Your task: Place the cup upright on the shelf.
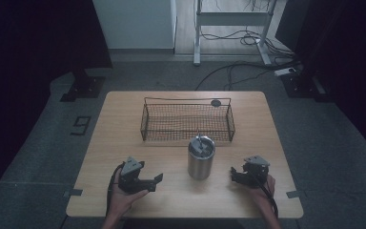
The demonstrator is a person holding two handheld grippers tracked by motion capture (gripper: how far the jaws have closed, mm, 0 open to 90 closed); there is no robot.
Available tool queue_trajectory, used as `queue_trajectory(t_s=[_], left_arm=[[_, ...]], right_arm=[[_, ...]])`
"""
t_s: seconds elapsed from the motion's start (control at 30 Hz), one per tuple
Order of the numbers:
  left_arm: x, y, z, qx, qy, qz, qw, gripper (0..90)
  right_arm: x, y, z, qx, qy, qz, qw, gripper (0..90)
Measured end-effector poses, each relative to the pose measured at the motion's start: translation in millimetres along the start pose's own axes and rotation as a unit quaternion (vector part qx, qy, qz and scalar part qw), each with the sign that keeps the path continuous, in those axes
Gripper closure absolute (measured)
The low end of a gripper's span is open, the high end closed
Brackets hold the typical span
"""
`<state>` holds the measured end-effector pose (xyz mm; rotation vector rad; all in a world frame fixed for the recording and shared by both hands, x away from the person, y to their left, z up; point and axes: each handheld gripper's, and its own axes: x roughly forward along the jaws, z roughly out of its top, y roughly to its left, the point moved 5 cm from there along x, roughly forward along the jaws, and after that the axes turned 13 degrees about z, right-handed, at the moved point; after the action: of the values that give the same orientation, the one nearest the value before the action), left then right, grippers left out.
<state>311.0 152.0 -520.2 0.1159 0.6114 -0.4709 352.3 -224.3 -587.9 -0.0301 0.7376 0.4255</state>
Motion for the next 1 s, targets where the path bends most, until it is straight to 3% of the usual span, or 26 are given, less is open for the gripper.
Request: queue_trajectory(t_s=[0.2,0.33,0.47,0.87,1.0], left_arm=[[1.4,-18.0,11.9,0.022,-0.003,-0.015,0.9997,4.8],[3.5,-23.7,16.6,0.027,-0.008,-0.025,0.9993,4.4],[9.0,-28.4,19.0,0.028,-0.004,-0.036,0.999,4.5],[28.3,-55.0,29.4,0.057,0.004,-0.043,0.9975,5.5],[36.5,-61.0,29.9,0.057,0.012,-0.042,0.9974,6.8]], right_arm=[[-0.8,-0.2,-0.6,-0.006,0.001,0.005,1.0,10.5],[0.2,-4.4,-0.8,0.012,0.006,0.017,0.9998,9.0],[0.5,-4.5,-0.6,0.013,0.006,0.016,0.9998,8.8],[0.6,-5.0,-0.6,0.016,0.006,0.016,0.9997,8.6],[0.7,-5.2,-0.5,0.015,0.006,0.017,0.9997,8.5]])
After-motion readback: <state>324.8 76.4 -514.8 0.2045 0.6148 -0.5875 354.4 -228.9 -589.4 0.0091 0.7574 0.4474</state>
